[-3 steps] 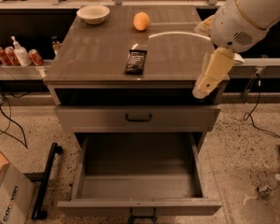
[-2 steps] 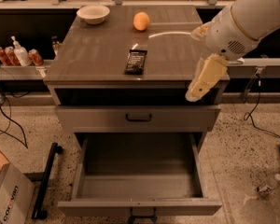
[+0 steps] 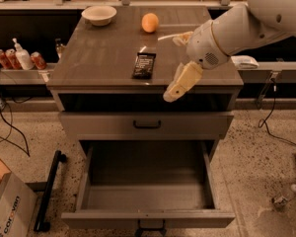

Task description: Place rxbar chocolate into middle drawer

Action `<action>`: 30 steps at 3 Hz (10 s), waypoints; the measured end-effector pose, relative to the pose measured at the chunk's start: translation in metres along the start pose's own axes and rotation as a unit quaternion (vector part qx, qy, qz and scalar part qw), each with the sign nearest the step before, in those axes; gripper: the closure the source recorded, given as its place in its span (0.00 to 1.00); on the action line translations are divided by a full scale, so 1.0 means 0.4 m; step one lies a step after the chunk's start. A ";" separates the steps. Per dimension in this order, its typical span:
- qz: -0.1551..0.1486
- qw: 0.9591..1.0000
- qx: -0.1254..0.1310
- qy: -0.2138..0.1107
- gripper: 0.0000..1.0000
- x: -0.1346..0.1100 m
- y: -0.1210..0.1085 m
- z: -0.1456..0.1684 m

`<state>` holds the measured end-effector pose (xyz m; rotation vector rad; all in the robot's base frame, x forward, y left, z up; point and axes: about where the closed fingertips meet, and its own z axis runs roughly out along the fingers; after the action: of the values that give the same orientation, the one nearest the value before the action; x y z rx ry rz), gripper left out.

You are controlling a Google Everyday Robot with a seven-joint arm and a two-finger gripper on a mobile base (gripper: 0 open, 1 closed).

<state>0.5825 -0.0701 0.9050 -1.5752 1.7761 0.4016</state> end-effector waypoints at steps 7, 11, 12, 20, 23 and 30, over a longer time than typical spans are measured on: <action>0.077 0.987 -0.062 -0.123 0.25 0.014 -0.256 0.391; 0.044 0.990 -0.041 -0.126 1.00 -0.028 -0.192 0.240; 0.017 0.989 -0.023 -0.146 1.00 -0.066 -0.149 0.129; 0.137 0.984 -0.085 -0.078 1.00 0.138 0.418 0.359; 0.172 0.978 -0.067 -0.093 1.00 0.394 0.422 0.541; 0.245 0.963 -0.045 -0.105 1.00 0.719 0.359 0.890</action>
Offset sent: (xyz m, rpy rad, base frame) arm 0.0985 0.0600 -0.0416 0.2203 0.0116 0.0741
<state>0.5549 -0.0179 0.4290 -1.0841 1.9880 0.8604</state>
